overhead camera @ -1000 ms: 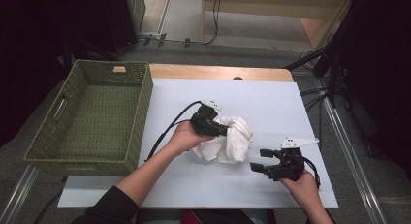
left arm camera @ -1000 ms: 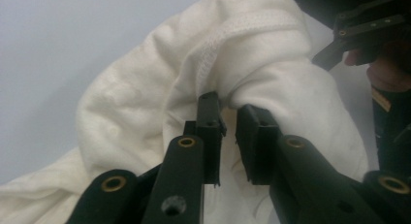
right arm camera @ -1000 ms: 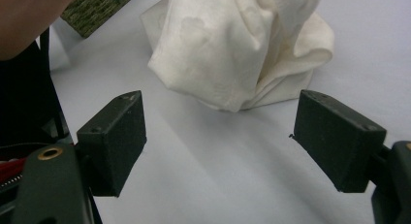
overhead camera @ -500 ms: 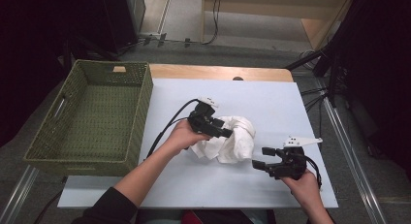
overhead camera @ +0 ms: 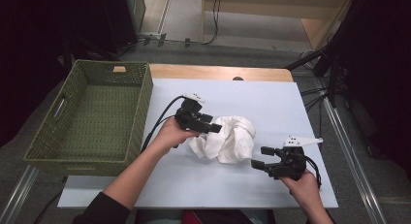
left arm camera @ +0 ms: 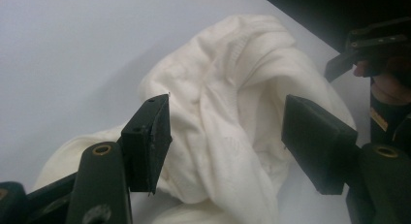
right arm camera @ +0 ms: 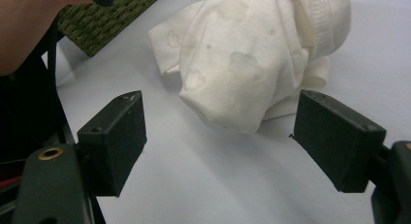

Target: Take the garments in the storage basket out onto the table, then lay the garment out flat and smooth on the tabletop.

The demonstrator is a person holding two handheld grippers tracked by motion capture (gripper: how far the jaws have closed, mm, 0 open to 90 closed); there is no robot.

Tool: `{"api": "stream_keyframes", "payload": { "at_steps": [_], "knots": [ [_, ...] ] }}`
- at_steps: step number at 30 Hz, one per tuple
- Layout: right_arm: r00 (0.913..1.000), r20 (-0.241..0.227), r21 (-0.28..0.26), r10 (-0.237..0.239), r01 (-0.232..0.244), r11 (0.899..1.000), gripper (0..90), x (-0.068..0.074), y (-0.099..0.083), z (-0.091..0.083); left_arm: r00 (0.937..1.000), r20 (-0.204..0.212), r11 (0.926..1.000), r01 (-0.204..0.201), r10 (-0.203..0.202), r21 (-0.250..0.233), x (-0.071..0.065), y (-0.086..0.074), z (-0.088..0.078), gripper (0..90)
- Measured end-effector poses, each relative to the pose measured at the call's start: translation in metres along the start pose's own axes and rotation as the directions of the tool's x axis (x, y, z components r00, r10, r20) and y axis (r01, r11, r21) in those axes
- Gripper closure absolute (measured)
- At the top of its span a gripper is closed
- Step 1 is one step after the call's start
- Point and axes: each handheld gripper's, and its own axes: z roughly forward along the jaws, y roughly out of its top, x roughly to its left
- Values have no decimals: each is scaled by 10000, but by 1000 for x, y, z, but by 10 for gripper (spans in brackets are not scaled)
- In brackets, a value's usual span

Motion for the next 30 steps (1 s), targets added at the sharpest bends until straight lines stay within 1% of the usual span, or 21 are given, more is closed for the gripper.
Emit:
{"api": "stream_keyframes", "payload": {
  "at_steps": [3,5,7,11,12,14,17,20,22,24,26,30],
  "knots": [
    [9999,81,102,-82,81,9999,175,2,-1,0,9999,-127,9999,114,-115,-105,2,-1,-5,352],
    [9999,94,62,-105,105,9999,174,3,-1,0,9997,-173,9998,158,-160,-123,3,-3,-8,352],
    [9999,66,-15,-140,140,9999,174,5,0,0,9993,-305,9997,216,-220,-110,5,-5,-12,352],
    [9991,182,18,-395,395,9992,175,11,1,3,9979,-443,9987,469,-479,-214,9,-12,-20,352],
    [9989,145,14,-454,454,9990,175,13,2,3,9977,-431,9984,513,-523,-232,9,-13,-21,352],
    [9989,82,25,-465,465,9989,175,16,2,5,9972,-542,9986,508,-516,-158,10,-16,-23,352],
    [9983,114,56,-571,570,9984,175,20,1,4,9964,-545,9976,640,-655,-280,9,-19,-25,336],
    [9989,229,36,-401,401,9992,175,22,2,4,9960,-628,9977,613,-630,-283,7,-23,-26,336],
    [9986,376,42,-378,376,9993,178,22,2,5,9951,-655,9966,718,-743,-396,6,-26,-28,336],
    [9987,399,32,-323,322,9995,185,21,3,5,9944,-644,9956,808,-837,-467,5,-30,-29,336],
    [9988,394,-46,-287,289,9996,187,20,4,5,9942,-745,9963,750,-781,-426,3,-33,-30,336],
    [9981,503,97,-350,346,9994,189,21,6,9,9937,-898,9972,646,-677,-368,-2,-41,-33,336]
  ]
}}
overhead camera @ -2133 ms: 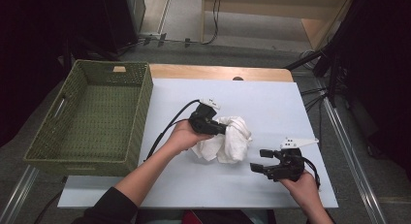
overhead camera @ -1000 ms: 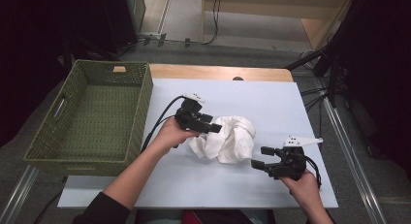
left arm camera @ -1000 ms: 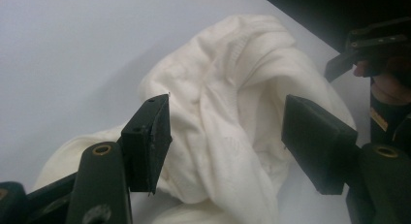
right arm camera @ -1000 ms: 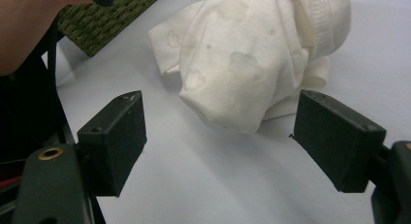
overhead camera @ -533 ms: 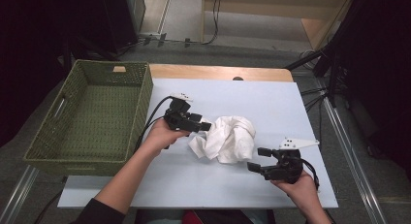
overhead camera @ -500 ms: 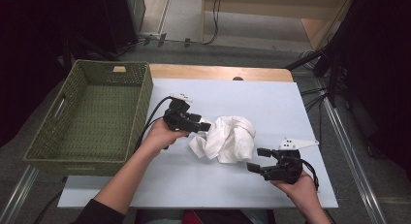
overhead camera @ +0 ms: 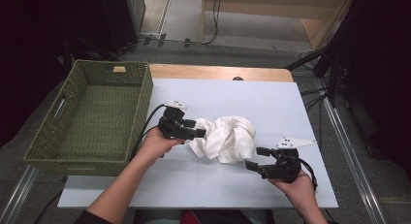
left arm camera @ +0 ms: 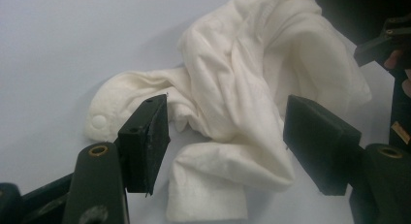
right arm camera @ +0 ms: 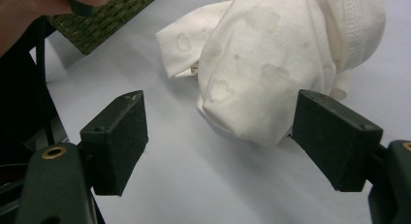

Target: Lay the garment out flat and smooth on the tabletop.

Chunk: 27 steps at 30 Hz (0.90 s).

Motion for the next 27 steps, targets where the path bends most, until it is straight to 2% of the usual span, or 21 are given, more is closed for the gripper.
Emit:
{"api": "stream_keyframes", "payload": {
  "at_steps": [2,10,17,24,27],
  "knots": [
    [10000,12,22,-12,12,10000,192,0,0,1,9999,110,10000,79,-78,-51,-1,-4,0,336],
    [9997,242,108,79,-81,9999,202,-5,4,7,10000,-63,10000,16,-15,39,-7,-18,0,336],
    [9990,421,241,-128,118,9996,211,-9,7,13,10000,-45,10000,-43,43,-25,-14,-29,2,327],
    [9982,570,484,-170,142,9987,218,-15,10,23,9992,-170,9993,-373,373,-2,-23,-37,8,328],
    [9977,640,528,-245,211,9984,225,-17,11,24,9967,-280,9970,-762,759,-105,-26,-41,12,331]
  ]
}}
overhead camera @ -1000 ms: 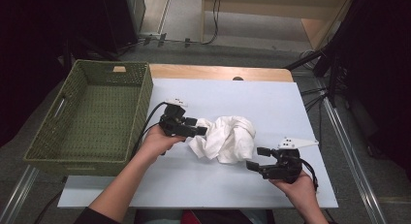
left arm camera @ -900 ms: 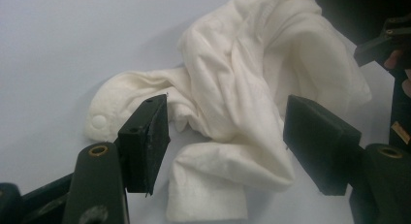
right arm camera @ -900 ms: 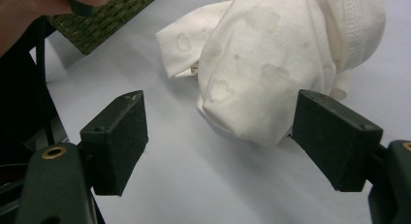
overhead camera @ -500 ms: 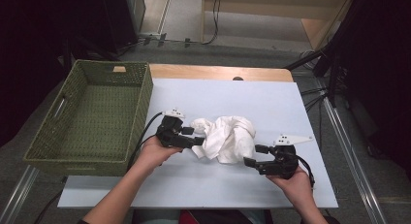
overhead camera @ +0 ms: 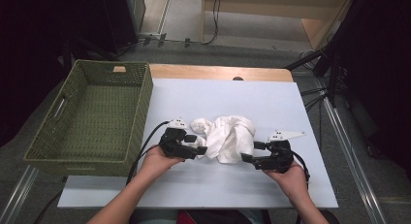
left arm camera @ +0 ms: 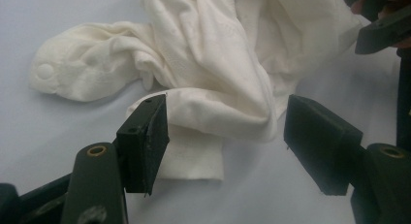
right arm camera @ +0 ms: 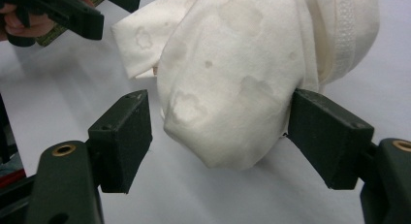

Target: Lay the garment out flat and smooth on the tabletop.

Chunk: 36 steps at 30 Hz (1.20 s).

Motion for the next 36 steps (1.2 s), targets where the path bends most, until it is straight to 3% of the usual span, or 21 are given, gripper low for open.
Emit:
{"api": "stream_keyframes", "payload": {
  "at_steps": [3,6,13,17,19,22,27,29,33,36],
  "knots": [
    [9999,91,34,81,-81,10000,233,-3,0,1,9998,-8,9997,-211,211,-150,-4,-2,4,349],
    [9995,198,-27,236,-236,9997,237,-7,0,2,9990,418,9999,-132,132,0,-5,-2,10,355],
    [9980,416,-216,475,-466,9987,237,-14,-2,-3,9992,191,9992,-342,338,210,-9,-3,23,355],
    [9977,459,-142,494,-488,9987,240,-15,-3,-1,10000,97,9982,-24,18,591,-6,-3,31,342],
    [9975,534,-73,469,-466,9989,245,-16,-2,1,9993,267,9968,257,-279,763,-3,-3,34,337],
    [9971,527,18,550,-552,9985,262,-19,-2,4,9989,188,9960,408,-424,797,1,-3,37,382],
    [9962,451,193,749,-758,9969,378,-27,1,10,9978,70,9938,650,-659,901,7,-4,38,530],
    [9946,370,341,968,-981,9946,444,-31,2,13,9982,109,9920,571,-587,1123,10,-5,39,596],
    [9945,283,653,1007,-1023,9926,668,-36,5,15,9947,329,9881,928,-975,1225,16,-5,38,708],
    [9953,352,684,901,-923,9934,757,-37,10,12,9937,442,9883,974,-1032,1171,17,-5,36,807]
  ]
}}
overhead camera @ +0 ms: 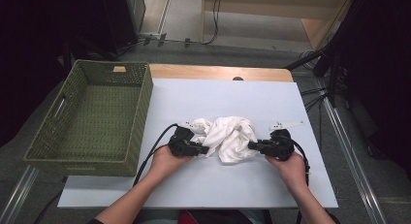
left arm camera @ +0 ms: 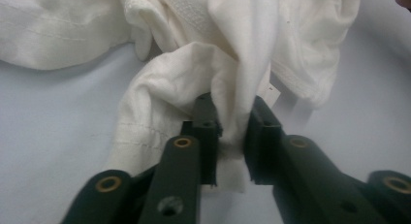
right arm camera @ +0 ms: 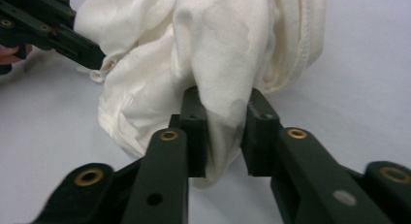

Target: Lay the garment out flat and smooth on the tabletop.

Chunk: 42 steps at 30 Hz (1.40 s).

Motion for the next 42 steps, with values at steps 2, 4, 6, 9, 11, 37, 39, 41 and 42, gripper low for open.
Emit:
{"api": "stream_keyframes", "payload": {
  "at_steps": [2,4,6,9,11,37,39,41,42],
  "knots": [
    [9999,35,-144,-95,95,9999,778,1,4,-3,10000,36,9998,91,-90,-177,-1,2,-5,831],
    [9998,18,-315,-192,192,9993,781,1,9,-8,9999,124,9993,105,-101,-357,-2,6,-11,839],
    [9997,48,-533,-238,240,9983,781,1,13,-13,9999,135,9981,78,-70,-605,-3,9,-19,850],
    [9998,77,-689,-201,206,9974,781,-2,19,-19,9997,237,9963,11,9,-859,-5,12,-29,856],
    [9998,123,-792,-183,192,9967,781,-4,22,-22,9997,250,9949,-20,45,-1008,-6,14,-36,856],
    [9957,689,-1263,-617,700,9895,781,-17,86,-21,9990,416,9896,-75,136,-1434,-23,7,-67,853],
    [9956,674,-1214,-645,723,9900,781,-17,90,-15,9993,362,9906,-62,113,-1368,-25,5,-68,853],
    [9958,605,-1161,-690,757,9903,781,-18,95,-9,9993,376,9915,6,44,-1304,-27,1,-68,853],
    [9957,593,-1138,-709,773,9905,781,-17,97,-6,9993,362,9923,12,33,-1241,-29,-1,-68,852]
  ]
}}
